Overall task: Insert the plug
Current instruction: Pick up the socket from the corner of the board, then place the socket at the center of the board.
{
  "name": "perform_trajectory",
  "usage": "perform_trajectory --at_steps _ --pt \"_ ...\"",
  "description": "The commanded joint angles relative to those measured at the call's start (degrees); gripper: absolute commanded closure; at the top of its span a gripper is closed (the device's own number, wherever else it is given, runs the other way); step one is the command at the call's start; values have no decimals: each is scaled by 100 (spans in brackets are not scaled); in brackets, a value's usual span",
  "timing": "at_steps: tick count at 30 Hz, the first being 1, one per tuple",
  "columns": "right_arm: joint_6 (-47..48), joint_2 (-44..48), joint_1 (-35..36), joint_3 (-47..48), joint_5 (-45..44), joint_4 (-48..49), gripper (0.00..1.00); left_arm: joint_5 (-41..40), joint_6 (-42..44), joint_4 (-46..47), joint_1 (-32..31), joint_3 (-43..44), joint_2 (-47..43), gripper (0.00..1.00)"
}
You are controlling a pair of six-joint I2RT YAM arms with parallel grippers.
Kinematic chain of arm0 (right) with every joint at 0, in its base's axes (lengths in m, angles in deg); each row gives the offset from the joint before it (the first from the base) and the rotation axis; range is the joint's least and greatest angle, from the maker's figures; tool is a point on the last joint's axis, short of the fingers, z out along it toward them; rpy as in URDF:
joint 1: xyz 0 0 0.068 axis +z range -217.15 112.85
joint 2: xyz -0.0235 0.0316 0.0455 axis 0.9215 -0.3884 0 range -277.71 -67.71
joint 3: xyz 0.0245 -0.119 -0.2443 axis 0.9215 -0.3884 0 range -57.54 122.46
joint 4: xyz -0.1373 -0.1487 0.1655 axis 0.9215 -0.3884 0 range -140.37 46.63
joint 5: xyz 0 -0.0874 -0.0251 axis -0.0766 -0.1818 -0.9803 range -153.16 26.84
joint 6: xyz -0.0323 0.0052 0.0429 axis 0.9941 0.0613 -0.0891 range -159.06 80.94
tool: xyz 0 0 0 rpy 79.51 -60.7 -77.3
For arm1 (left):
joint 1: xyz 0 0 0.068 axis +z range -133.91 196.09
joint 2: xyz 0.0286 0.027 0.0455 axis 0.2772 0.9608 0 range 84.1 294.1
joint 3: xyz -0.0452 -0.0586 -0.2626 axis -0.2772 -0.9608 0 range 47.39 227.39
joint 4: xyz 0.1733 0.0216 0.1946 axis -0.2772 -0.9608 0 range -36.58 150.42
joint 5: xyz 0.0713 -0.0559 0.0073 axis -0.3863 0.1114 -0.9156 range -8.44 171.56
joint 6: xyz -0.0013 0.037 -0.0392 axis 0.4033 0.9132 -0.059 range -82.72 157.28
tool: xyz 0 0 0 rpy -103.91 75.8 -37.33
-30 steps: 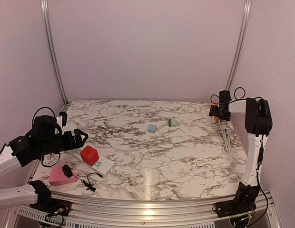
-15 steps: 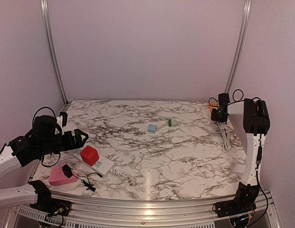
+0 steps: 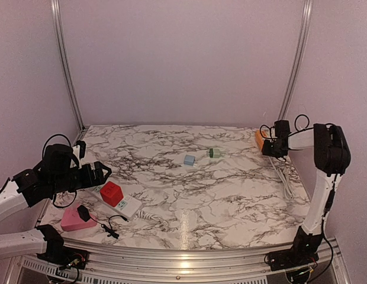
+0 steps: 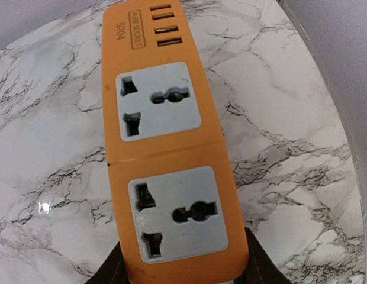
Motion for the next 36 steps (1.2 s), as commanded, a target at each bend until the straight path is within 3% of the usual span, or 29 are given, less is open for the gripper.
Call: perform_trajectory --at_steps 1,17,23,36 --pt "-170 1042 361 -583 133 627 79 121 -31 273 25 -58 103 1" --pt "-498 2910 1052 -3114 1062 2000 78 198 -63 475 25 -129 184 1" --pt "-59 3331 1799 -3453 680 2024 78 286 -87 659 25 -191 333 1" --pt "405 3269 3487 -3636 509 2515 77 289 -70 757 25 -350 196 1"
